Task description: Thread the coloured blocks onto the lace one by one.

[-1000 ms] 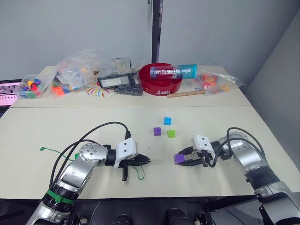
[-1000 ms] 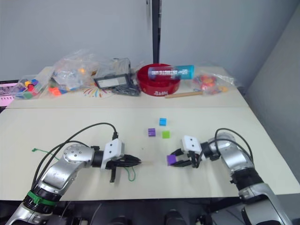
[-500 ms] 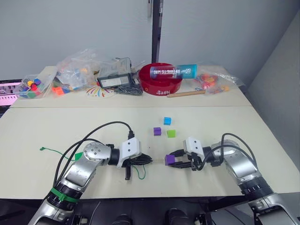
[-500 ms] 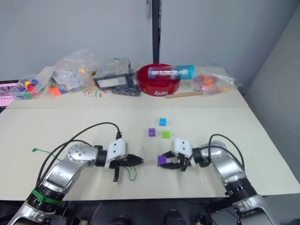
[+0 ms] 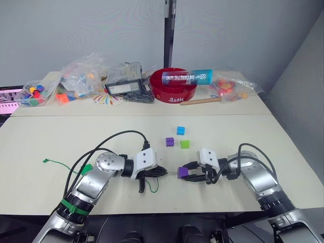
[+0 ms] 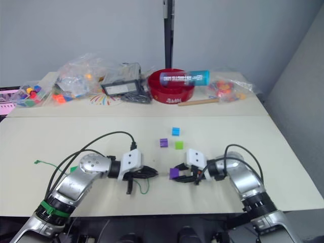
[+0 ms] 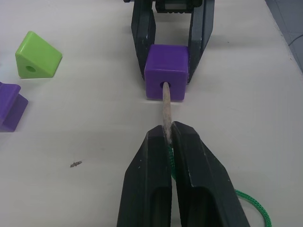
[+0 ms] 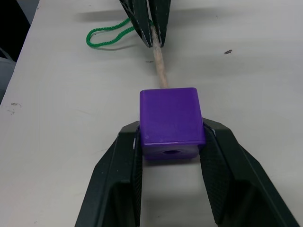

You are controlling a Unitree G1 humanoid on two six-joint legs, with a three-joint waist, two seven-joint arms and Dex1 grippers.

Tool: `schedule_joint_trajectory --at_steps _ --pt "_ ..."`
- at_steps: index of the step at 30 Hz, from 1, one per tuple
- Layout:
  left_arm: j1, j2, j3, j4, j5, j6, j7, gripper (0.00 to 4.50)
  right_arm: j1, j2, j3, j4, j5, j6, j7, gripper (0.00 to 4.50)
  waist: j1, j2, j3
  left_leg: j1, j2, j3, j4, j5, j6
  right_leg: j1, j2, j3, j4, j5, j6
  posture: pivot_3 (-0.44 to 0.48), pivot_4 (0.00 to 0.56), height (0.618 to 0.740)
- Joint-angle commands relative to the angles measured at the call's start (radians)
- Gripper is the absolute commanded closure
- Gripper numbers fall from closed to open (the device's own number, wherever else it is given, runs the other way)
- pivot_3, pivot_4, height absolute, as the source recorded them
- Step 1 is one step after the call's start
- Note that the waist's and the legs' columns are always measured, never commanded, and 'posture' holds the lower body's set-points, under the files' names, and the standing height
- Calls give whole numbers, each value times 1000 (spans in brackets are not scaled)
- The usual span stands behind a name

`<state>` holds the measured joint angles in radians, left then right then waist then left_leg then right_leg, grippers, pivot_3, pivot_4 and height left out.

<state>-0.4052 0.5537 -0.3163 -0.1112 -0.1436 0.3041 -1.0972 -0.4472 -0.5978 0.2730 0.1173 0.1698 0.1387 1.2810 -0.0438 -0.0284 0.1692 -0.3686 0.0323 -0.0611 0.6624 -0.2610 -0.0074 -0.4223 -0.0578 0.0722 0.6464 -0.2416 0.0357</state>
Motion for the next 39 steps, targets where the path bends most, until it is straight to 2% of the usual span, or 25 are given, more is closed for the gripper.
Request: schedule_joint_trajectory --at_steps 1,16,23,31,39 --pt "-20 -7 -4 -4 5 -11 6 4500 -10 4 3 -41 2 7 -4 3320 0 0 0 0 0 0 0 0 0 0 0 0 0 0 0 0 150 731" --pt "-76 -91 -71 59 28 -32 3 4500 -23 13 21 -87 -15 74 -52 3320 1 0 0 0 0 0 1 0 0 0 0 0 0 0 0 0 150 731" --pt "-84 -91 -91 91 42 -25 -20 4500 -27 17 27 -108 -17 101 -62 3320 1 0 0 0 0 0 1 0 0 0 0 0 0 0 0 0 150 731" --pt "-72 -27 5 4 -43 82 -42 1949 -2 8 30 -121 -24 105 -64 3320 -1 0 0 0 0 0 1 0 0 0 0 0 1 0 0 0 150 731" --pt "35 52 42 -101 -79 168 -18 1937 18 -4 25 -133 -26 113 -72 3320 -1 0 0 0 0 0 1 0 0 0 0 0 1 0 0 0 150 731"
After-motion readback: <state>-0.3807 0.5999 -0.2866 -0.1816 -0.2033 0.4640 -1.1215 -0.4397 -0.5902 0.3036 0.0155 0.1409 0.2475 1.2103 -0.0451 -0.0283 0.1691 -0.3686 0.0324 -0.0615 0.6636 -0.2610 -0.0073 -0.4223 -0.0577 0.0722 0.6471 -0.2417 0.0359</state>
